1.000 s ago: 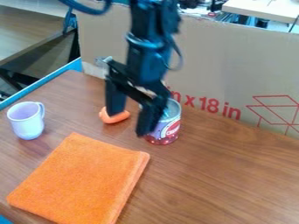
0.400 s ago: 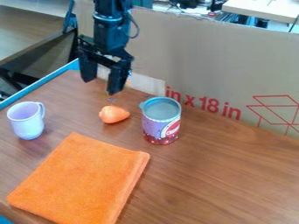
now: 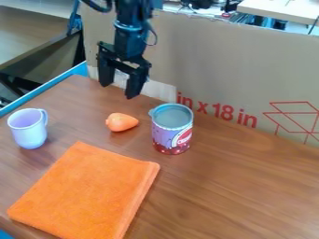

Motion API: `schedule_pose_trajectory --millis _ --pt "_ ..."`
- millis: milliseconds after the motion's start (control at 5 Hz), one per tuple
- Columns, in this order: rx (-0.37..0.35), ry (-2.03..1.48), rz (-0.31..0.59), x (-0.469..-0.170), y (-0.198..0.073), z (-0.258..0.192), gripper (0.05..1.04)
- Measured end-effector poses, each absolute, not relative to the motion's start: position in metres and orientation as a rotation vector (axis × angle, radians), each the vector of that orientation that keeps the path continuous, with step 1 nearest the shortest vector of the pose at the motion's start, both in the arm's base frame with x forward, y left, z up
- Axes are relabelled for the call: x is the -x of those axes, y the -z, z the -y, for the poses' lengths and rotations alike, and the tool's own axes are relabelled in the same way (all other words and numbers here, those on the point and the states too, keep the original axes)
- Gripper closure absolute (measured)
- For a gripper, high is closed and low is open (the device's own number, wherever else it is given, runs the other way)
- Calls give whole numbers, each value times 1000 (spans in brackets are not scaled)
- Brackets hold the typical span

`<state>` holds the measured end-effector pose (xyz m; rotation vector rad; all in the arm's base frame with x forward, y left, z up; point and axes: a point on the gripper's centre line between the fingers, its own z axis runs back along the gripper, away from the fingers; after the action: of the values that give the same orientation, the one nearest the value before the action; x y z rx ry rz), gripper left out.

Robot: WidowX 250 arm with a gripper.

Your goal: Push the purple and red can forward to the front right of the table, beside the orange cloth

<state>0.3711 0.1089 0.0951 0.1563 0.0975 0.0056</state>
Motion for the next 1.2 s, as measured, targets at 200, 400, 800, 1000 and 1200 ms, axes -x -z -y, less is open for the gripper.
schedule_pose_trajectory --millis 200,400,800,1000,1200 --pt "-178 16 -143 -386 -78 -109 76" --pt "-197 56 -176 -392 -58 -98 76" --pt "-151 125 -203 -387 -51 -55 81" --pt "-126 161 -223 -376 -51 -19 82" --pt "-77 170 -233 -368 -45 28 83"
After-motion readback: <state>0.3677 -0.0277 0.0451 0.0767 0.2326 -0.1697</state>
